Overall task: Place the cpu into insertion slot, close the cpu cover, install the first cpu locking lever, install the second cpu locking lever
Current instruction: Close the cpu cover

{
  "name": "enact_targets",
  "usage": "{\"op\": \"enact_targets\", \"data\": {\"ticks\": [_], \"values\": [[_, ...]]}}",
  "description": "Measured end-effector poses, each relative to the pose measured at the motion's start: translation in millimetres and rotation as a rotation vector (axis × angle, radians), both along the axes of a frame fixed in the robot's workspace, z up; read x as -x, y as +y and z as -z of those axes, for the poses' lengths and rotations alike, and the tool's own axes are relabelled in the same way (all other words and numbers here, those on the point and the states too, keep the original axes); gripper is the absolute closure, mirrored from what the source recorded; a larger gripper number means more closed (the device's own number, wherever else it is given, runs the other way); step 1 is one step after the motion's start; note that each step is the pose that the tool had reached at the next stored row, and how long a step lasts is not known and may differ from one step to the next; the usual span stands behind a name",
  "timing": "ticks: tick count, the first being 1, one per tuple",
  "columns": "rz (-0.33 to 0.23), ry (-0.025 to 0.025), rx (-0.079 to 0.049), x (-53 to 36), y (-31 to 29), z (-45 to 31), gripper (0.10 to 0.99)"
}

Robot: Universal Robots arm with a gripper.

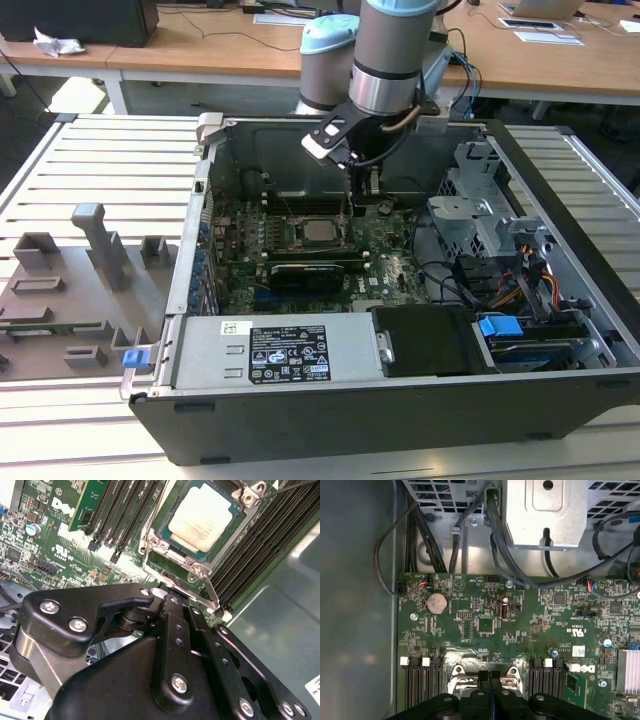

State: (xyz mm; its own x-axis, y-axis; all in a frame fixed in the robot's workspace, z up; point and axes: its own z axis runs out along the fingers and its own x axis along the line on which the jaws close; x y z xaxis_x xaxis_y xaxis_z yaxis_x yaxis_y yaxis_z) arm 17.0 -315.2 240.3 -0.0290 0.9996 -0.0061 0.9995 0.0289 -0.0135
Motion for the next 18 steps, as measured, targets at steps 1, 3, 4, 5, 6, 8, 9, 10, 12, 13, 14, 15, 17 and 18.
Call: {"op": "enact_targets", "data": {"ticks": [1, 3, 4, 5, 6, 8, 9, 10, 12, 13, 14, 15, 17, 18], "values": [[0.0, 0.0, 0.0, 1.2, 0.0, 0.0, 0.98], [0.0, 0.0, 0.0, 3.9, 0.0, 0.1, 0.98], [0.0, 0.0, 0.0, 5.0, 0.0, 0.1, 0.98], [0.0, 0.0, 0.0, 6.4, 0.0, 0.1, 0.98], [0.0, 0.0, 0.0, 7.5, 0.0, 0.1, 0.98], [0.0, 0.0, 0.0, 10.5, 0.0, 0.1, 0.98], [0.0, 0.0, 0.0, 11.1, 0.0, 0.2, 0.98], [0.0, 0.0, 0.0, 11.9, 0.0, 0.2, 0.98], [0.0, 0.0, 0.0, 16.5, 0.0, 1.5, 0.98], [0.0, -0.0001, 0.0, 19.6, 0.0, 2.9, 0.98], [0.0, 0.0, 0.0, 21.9, 0.0, 4.1, 0.98], [0.0, 0.0, 0.0, 22.8, 0.0, 4.7, 0.98], [0.0, 0.0, 0.0, 27.0, 0.0, 6.1, 0.98], [0.0, 0.0, 0.0, 28.0, 0.0, 6.3, 0.98]]}}
